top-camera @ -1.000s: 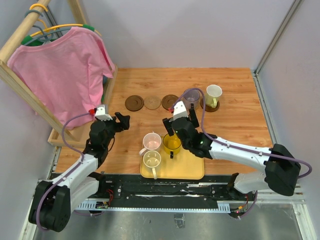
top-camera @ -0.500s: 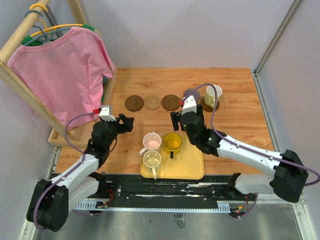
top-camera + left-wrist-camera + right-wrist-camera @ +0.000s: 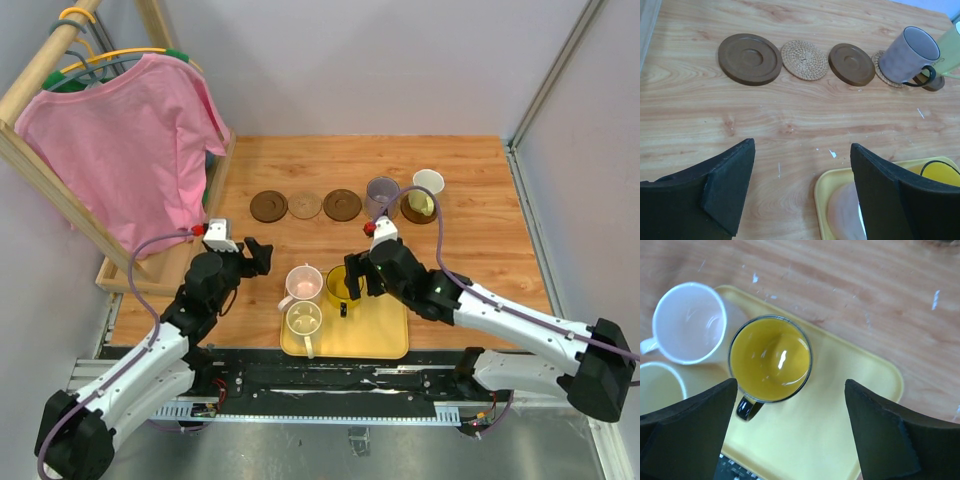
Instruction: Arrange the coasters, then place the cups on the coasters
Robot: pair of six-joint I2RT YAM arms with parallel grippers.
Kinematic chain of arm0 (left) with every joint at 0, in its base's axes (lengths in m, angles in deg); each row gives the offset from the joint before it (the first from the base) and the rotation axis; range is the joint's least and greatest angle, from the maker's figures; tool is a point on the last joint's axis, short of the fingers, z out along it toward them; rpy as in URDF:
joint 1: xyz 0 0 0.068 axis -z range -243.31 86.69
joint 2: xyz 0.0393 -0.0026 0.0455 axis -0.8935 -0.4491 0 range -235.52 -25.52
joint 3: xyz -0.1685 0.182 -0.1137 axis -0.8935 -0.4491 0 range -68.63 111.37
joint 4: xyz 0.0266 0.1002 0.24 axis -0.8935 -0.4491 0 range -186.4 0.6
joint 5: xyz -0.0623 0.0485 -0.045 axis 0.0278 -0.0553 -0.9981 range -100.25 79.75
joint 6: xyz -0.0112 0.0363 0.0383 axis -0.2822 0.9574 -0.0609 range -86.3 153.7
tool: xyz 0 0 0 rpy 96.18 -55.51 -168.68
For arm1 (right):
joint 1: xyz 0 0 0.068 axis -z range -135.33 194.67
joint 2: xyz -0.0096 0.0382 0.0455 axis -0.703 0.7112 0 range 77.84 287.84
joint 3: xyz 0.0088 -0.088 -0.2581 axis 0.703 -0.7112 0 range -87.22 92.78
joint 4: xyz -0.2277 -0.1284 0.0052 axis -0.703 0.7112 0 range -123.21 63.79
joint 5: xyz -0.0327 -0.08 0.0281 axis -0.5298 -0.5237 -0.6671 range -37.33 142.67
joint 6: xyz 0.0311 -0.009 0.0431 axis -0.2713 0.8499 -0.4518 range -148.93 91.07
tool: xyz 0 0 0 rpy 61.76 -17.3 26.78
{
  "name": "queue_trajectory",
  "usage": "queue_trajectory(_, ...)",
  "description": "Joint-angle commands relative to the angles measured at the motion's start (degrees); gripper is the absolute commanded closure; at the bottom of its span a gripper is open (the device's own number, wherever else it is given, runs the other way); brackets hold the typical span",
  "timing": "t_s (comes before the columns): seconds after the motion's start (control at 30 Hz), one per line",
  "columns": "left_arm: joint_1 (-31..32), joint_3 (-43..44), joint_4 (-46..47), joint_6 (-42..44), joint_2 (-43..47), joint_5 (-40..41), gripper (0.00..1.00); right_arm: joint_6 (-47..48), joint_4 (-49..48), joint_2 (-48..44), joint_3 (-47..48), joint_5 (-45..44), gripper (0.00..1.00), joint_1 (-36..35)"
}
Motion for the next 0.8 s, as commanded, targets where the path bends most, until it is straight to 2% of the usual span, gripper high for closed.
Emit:
queue_trajectory(0.0,1.38,1.5,-6.54,-0.01,5.18,5.82,0.19,-6.97,4.36,-2.82,-1.7,3.02,0.09,-3.99)
queue_trajectory(0.23,1.5,3.09,-11.12,1.17,9.56,11.38,0.2,-9.98,5.13,-1.21,-2.48,2.96,0.11,-7.51)
queue_trajectory(0.37,1.5,2.63,-10.5,1.41,9.88,12.79,0.21,-12.27,7.29,1.2,-2.03,2.28,0.15,-8.39)
queue_trajectory(0.47,1.5,1.47,-8.82,2.5,9.47,17.23,0.21,-13.56,7.71,2.84,-2.03,1.89,0.2,-8.85)
queue_trajectory(0.63,1.5,-1.78,-0.71,8.83,7.96,23.36,0.21,-14.85,8.38,5.57,-1.31,1.32,0.25,-8.96)
queue_trajectory(0.77,1.5,-3.21,4.57,12.53,6.12,25.29,0.22,-14.96,8.37,6.97,-0.61,1.55,0.27,-9.04)
